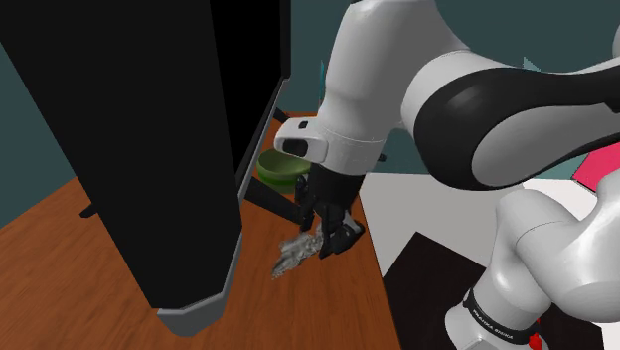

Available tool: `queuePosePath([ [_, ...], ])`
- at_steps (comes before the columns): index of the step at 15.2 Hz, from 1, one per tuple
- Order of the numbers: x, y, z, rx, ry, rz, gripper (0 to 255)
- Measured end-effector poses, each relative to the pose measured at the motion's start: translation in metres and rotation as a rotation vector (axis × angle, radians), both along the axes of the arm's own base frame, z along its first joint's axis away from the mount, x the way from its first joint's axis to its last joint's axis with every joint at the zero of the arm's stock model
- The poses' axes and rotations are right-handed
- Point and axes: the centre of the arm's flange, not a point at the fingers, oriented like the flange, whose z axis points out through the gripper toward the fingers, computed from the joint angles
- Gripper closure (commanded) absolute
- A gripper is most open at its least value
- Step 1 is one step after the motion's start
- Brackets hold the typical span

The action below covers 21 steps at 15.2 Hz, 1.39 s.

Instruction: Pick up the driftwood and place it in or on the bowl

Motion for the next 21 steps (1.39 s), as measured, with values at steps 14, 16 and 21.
queuePosePath([
  [14, 0.034, -0.021, 0.057, 0.0, 0.0, -0.001, 255],
  [16, 0.051, -0.038, 0.057, 0.0, 0.001, -0.001, 255],
  [21, 0.107, -0.075, 0.059, 0.0, 0.001, -0.001, 255],
])
